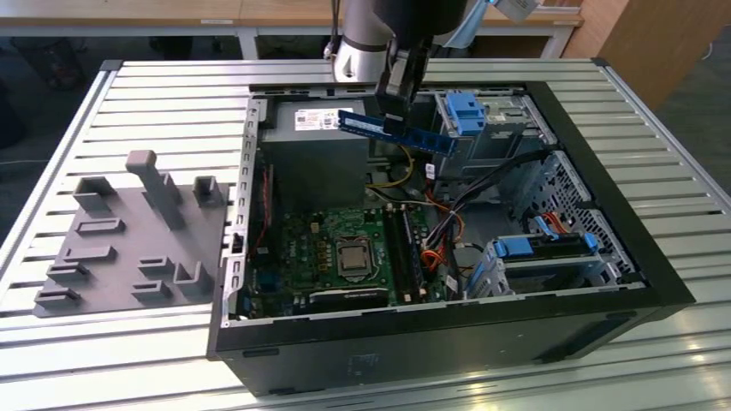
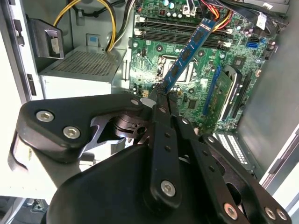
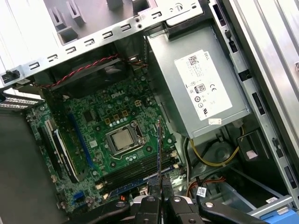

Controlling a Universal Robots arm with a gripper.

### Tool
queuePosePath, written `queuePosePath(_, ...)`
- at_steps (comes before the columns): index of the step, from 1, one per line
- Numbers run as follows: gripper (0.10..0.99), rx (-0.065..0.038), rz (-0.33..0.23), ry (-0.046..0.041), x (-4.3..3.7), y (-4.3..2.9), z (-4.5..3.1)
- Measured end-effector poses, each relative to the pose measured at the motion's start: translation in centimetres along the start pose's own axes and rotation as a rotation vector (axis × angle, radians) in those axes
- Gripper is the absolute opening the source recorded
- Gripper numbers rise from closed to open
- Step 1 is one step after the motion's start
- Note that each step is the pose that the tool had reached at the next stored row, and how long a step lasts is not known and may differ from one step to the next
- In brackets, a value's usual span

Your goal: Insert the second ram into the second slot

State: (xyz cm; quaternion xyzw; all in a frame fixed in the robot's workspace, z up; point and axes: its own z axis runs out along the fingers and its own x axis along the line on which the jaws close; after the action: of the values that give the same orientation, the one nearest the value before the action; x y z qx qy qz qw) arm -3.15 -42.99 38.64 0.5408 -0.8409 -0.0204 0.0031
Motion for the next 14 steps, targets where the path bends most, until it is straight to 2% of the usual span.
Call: queuePosePath(14,0.129,0.001,0.039,-0.0014,0.0,0.0,0.0)
